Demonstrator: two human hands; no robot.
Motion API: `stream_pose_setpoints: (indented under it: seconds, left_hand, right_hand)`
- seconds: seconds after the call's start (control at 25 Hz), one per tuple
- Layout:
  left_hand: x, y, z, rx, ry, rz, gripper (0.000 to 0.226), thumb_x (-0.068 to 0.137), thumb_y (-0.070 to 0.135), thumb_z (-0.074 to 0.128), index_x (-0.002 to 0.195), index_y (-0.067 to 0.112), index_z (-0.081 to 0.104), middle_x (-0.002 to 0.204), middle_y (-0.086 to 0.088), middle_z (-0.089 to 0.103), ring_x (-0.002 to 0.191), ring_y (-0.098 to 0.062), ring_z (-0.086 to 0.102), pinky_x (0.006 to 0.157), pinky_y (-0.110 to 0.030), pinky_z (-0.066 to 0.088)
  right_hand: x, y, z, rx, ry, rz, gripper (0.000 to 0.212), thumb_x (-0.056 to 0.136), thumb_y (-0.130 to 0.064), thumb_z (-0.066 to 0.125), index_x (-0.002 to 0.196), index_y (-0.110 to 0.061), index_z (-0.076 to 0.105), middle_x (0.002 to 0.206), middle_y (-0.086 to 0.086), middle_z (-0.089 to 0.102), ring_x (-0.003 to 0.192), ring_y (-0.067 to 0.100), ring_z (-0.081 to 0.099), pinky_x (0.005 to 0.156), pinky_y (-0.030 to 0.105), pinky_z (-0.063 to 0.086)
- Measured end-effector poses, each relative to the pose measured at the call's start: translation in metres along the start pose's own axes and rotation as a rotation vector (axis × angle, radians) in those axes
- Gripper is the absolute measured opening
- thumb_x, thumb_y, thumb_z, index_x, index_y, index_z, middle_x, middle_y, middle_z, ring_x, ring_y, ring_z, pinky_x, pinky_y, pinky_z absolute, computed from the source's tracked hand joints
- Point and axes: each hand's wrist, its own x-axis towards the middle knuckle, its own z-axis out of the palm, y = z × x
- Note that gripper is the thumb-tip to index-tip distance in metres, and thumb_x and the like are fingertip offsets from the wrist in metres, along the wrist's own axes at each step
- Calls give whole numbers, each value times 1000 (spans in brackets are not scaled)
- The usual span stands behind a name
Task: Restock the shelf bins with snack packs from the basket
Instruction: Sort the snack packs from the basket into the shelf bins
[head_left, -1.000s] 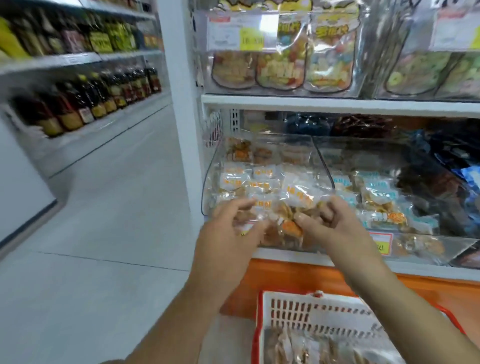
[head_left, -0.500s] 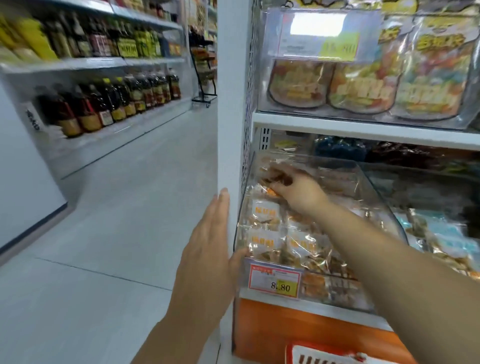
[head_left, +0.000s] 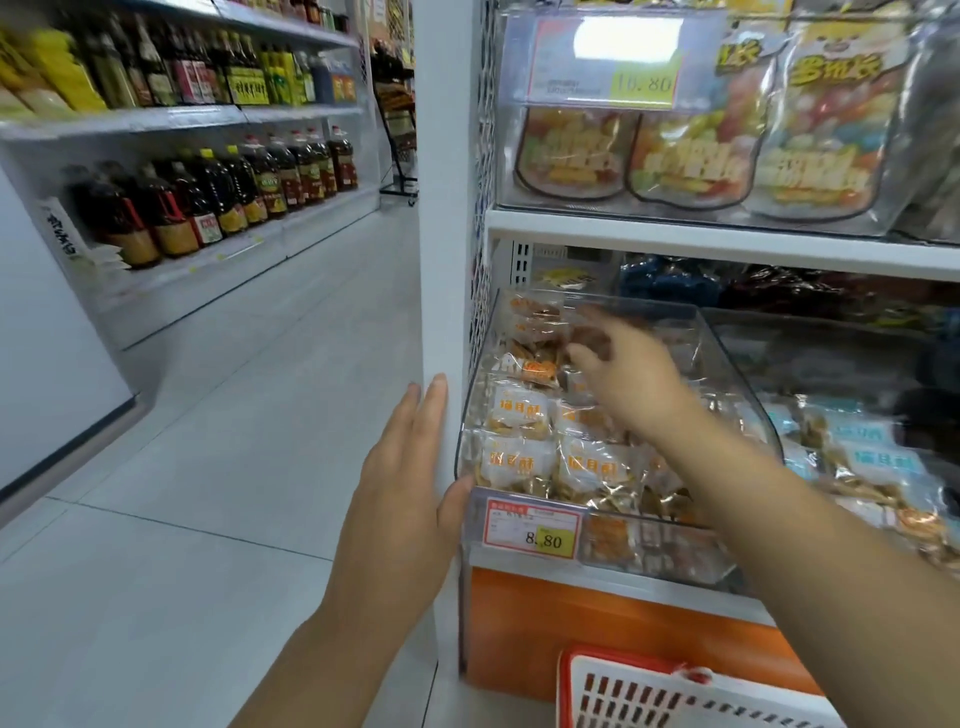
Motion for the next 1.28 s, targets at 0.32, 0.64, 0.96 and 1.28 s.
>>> stream_pose_setpoints:
  seconds: [0.32, 0.64, 0.96, 1.28]
  left_hand:
    - [-77, 61, 62, 1, 3, 334, 45, 93, 23, 59, 136, 28, 49, 149, 2, 39, 134, -14, 34, 102, -31, 34]
    - [-201, 57, 196, 79, -957, 111, 48, 98, 24, 52, 145, 26, 42, 156, 5, 27, 139, -15, 33, 113, -31, 33]
    - [-239, 29, 233, 66, -1036, -165, 45, 96, 26, 58, 140, 27, 48, 142, 6, 48, 128, -13, 49, 108, -29, 41]
    - [-223, 40, 243, -63, -1009, -466, 38, 100, 33, 50, 137, 24, 50, 127, 6, 59, 103, -5, 52, 87, -18, 42]
  right_hand:
    - [-237, 100, -15, 346, 327, 107, 29, 95, -5, 51, 108, -29, 62, 98, -19, 61, 89, 3, 59, 73, 14, 47]
    - [-383, 306, 42, 692, -330, 1038, 75, 27, -38, 100, 87, 0, 77, 68, 10, 67, 54, 16, 65, 55, 16, 52]
    - [-381, 274, 90, 515, -374, 1258, 56, 90, -26, 68, 138, -7, 47, 107, 7, 59, 87, 16, 52, 69, 23, 43]
    - [-374, 264, 98, 646, -172, 1357, 56, 86, -16, 72, 136, -7, 49, 103, 11, 65, 71, 15, 56, 60, 23, 46]
